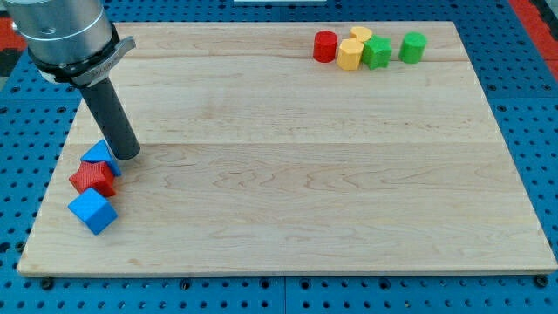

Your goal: Move your arm towards the right edge of the board

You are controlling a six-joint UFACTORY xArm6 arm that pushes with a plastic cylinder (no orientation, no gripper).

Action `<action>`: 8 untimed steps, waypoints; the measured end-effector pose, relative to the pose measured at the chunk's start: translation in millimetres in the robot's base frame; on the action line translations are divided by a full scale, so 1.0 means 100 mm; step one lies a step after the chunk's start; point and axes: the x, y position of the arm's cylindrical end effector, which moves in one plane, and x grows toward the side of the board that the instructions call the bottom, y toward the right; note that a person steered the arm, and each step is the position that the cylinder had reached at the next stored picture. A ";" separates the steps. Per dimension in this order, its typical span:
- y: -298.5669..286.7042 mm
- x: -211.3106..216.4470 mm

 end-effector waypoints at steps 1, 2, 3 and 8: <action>0.00 0.00; 0.00 0.00; 0.54 -0.04; 3.33 -0.59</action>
